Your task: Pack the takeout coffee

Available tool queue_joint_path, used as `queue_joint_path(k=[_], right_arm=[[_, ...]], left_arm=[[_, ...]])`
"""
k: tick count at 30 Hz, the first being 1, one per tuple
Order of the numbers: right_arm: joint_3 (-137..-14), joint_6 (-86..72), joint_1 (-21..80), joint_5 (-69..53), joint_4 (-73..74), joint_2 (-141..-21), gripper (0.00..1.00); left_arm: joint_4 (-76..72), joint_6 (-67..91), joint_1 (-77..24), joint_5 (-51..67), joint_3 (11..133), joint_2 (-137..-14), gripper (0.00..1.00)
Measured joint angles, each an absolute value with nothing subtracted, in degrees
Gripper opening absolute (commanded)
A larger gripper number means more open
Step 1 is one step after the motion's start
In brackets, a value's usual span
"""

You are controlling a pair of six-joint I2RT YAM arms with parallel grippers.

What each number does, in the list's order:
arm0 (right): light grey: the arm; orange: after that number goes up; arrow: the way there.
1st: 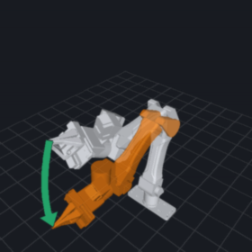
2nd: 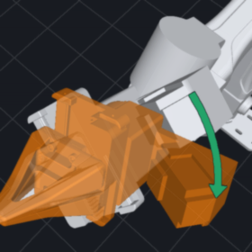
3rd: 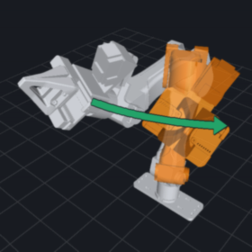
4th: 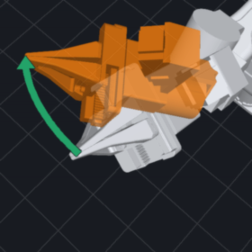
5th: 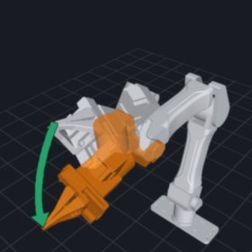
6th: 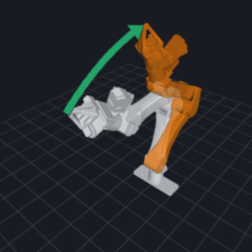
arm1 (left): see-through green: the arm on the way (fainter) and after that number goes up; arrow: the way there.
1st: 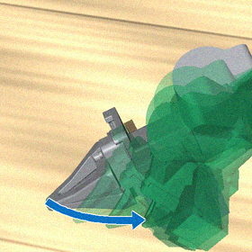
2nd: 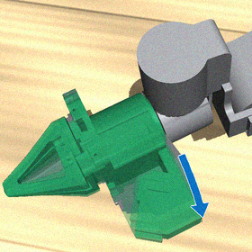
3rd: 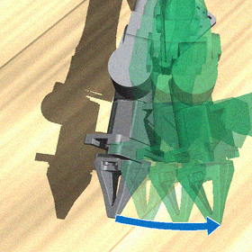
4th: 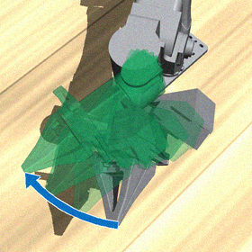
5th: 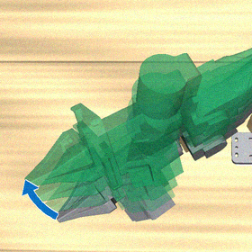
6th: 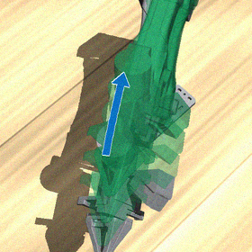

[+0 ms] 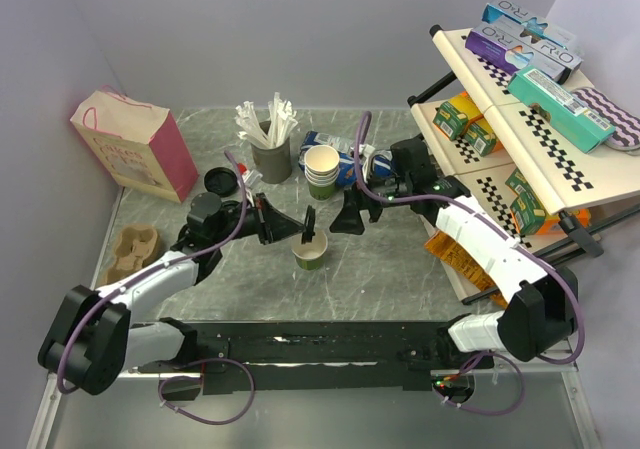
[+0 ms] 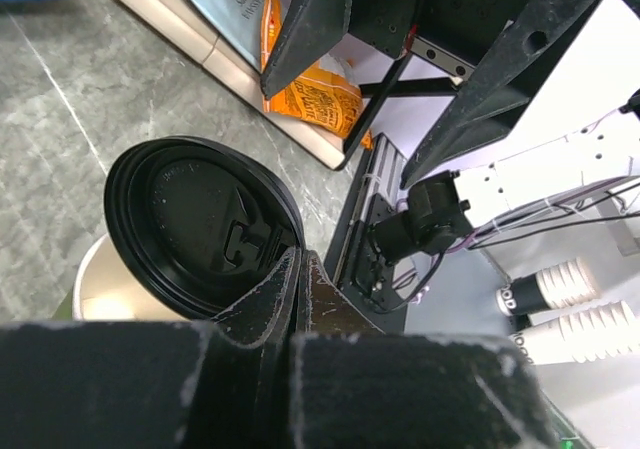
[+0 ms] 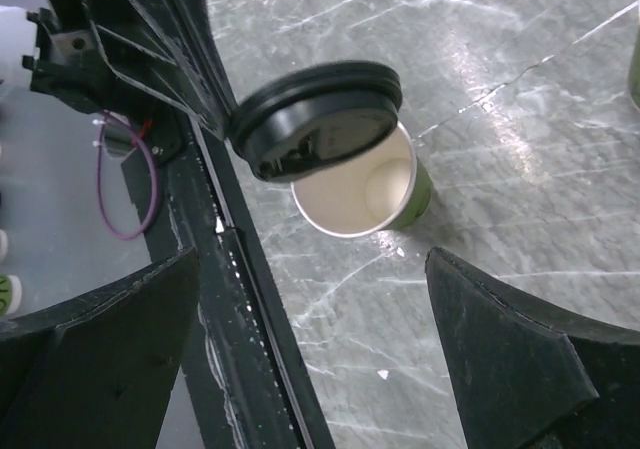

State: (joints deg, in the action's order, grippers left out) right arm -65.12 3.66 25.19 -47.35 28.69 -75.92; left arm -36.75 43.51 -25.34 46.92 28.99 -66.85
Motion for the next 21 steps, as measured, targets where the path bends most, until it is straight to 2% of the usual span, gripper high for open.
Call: queue_joint_path(k=[21], right_arm=[[-63.79,2.66,25.19,-45.65,25.98,-81.78,0.99]], left_arm=[[-46.04,51.44,-27.05,47.97,28.23,-77.36,0.01]])
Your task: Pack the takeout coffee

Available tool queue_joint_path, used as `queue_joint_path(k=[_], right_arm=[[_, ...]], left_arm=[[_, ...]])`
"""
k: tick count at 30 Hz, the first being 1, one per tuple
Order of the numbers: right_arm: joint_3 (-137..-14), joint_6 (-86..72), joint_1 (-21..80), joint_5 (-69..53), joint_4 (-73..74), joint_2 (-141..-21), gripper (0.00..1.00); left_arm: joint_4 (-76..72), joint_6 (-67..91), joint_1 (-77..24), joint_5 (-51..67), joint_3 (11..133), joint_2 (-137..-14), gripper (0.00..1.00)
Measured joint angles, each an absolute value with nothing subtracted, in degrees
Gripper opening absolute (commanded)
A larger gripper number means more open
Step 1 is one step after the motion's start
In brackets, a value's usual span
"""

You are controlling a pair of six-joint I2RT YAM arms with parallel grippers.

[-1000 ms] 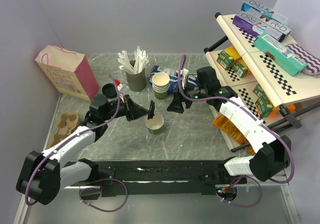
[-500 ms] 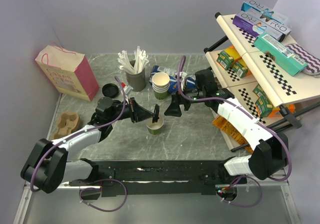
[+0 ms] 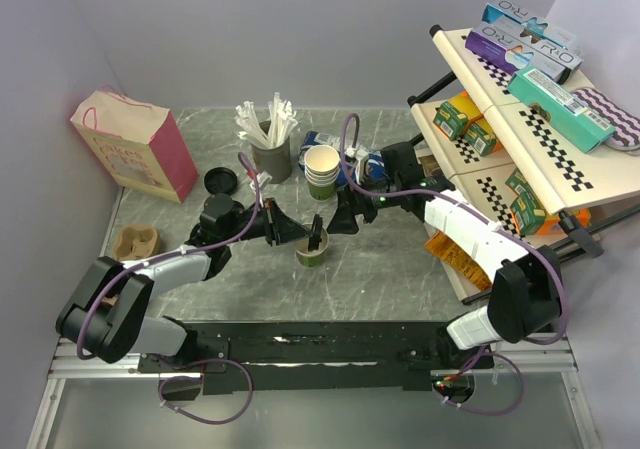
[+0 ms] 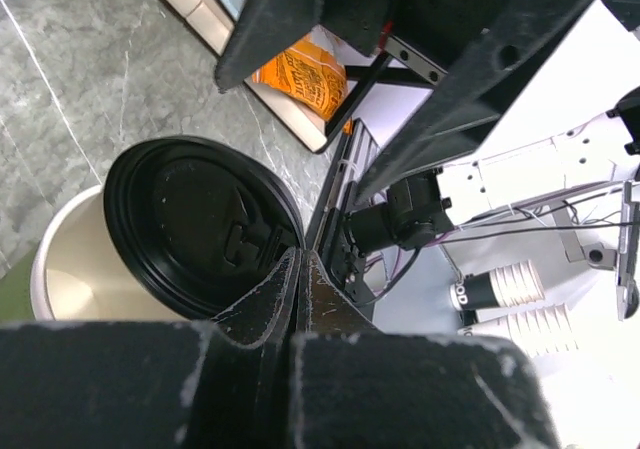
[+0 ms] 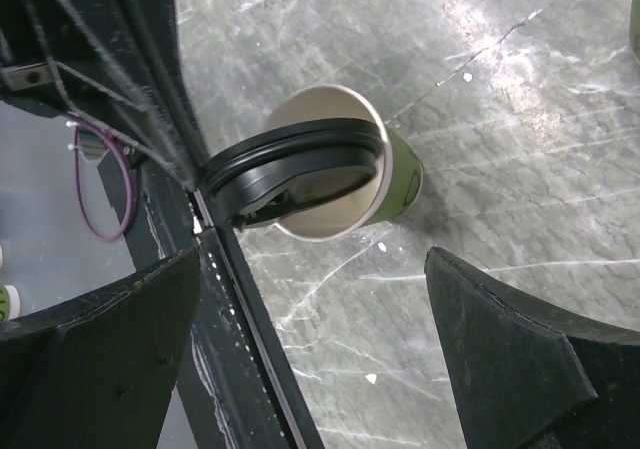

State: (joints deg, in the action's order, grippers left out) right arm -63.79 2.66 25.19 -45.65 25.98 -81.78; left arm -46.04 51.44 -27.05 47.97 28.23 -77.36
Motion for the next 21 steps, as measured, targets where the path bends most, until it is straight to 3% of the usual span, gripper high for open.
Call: queue_joint_path(k=[21], right_arm=[[-65.39,2.7,28.49,-41.43,25.06,-85.71,0.98]], left_arm=[[-40.93,50.09,-24.93,48.05,27.18,-73.95,0.11]])
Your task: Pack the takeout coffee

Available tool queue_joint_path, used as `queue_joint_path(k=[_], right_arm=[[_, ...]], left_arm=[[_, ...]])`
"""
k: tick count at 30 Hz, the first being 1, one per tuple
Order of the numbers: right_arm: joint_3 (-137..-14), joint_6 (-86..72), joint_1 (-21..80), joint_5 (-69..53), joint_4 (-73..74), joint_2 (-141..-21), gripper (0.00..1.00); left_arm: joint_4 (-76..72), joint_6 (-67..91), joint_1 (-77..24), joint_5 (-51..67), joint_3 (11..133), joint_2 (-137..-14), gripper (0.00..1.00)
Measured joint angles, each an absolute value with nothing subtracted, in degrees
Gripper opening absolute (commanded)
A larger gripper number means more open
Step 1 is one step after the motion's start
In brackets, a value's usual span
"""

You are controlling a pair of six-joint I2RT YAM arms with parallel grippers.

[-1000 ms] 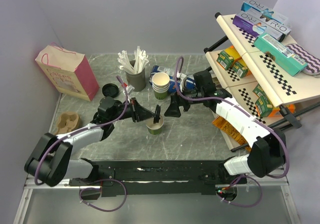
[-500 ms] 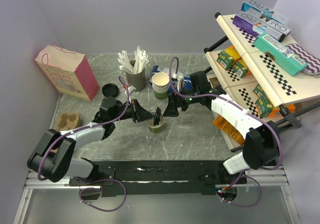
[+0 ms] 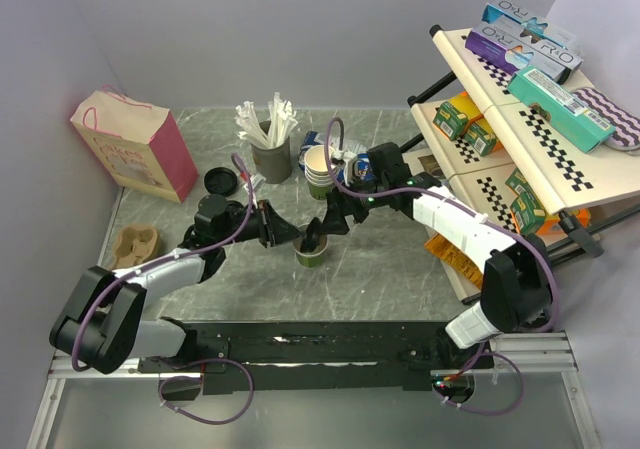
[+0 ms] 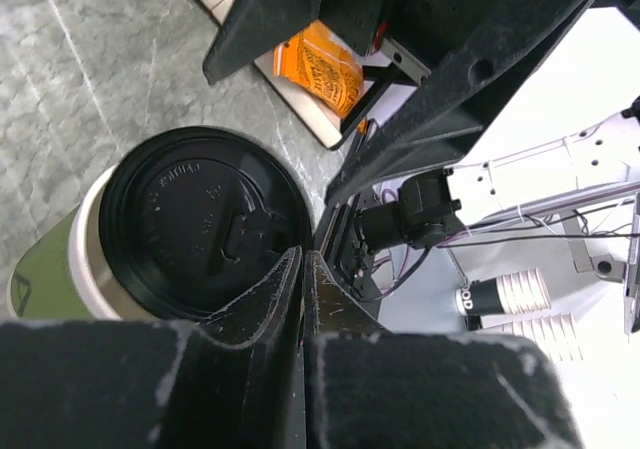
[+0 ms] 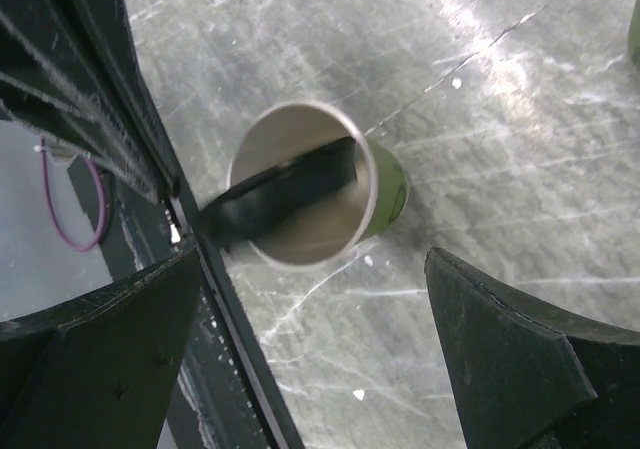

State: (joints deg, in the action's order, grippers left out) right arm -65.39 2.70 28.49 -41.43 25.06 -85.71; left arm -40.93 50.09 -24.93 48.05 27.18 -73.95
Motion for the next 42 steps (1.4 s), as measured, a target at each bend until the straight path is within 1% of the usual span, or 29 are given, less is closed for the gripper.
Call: queue_joint_path(k=[6,8,13,15,16,18,22,24,25,26,27,28,30,31,34,42], right_arm=[[-66.87,2.85,28.75,-40.51,25.1,-87.9,0.98],[-66.87,2.85,28.91,-40.45,25.12,-88.05,0.98],[-66.87,3.09,29.06,-40.03,25.12,-88.07,0.98],[-66.87,3.86,29.06,-39.62,25.34,-87.96,0.95],[-66.92,4.69,29.06,-39.27,25.63,-87.77,0.94],[-67.18,7.29,29.06,-38.76,26.63,-87.02,0.9],[-67.29,17.37,29.1,-40.49,29.87,-81.91,0.84],[-67.92,24.01,29.43,-41.93,33.17,-78.72,0.77],[-68.69,28.38,30.0,-42.48,35.29,-77.25,0.75],[-69.56,32.56,31.09,-42.61,37.32,-75.99,0.7],[-70.22,37.12,32.64,-42.52,39.16,-74.89,0.68],[-70.28,42.15,34.98,-42.19,40.86,-73.69,0.64],[-69.84,49.17,38.72,-41.04,43.55,-72.23,0.6],[-69.6,52.58,40.56,-40.49,44.88,-71.83,0.56],[-69.34,61.84,44.18,-38.15,48.66,-72.34,0.5],[-69.3,76.31,44.86,-32.1,51.88,-78.37,0.49]], left_arm=[[-39.33,49.06,-24.56,47.7,26.52,-73.56,0.12],[-39.07,48.82,-24.32,47.68,26.52,-73.32,0.19],[-36.58,46.54,-23.4,47.66,26.79,-72.44,0.31],[-33.93,44.34,-23.14,47.7,27.62,-71.9,0.34],[-32.4,43.33,-23.07,47.7,28.25,-71.59,0.36],[-29.12,40.29,-23.05,47.77,29.87,-70.78,0.38],[-19.38,30.04,-23.05,47.7,34.13,-67.81,0.41],[-14.85,24.27,-23.05,47.44,36.18,-66.59,0.41],[-12.03,20.95,-23.05,46.87,37.54,-66.06,0.43],[-10.11,18.46,-23.05,46.39,38.5,-65.8,0.44],[-8.1,16.08,-22.98,45.82,39.44,-65.58,0.45],[-6.42,13.87,-22.85,45.15,39.97,-65.23,0.47],[-2.81,10.35,-22.37,44.14,40.21,-64.27,0.52],[-1.04,8.99,-22.0,43.42,40.21,-63.77,0.55],[3.09,7.49,-20.32,40.21,40.25,-62.52,0.56],[5.5,8.47,-13.52,37.04,40.34,-60.55,0.57]])
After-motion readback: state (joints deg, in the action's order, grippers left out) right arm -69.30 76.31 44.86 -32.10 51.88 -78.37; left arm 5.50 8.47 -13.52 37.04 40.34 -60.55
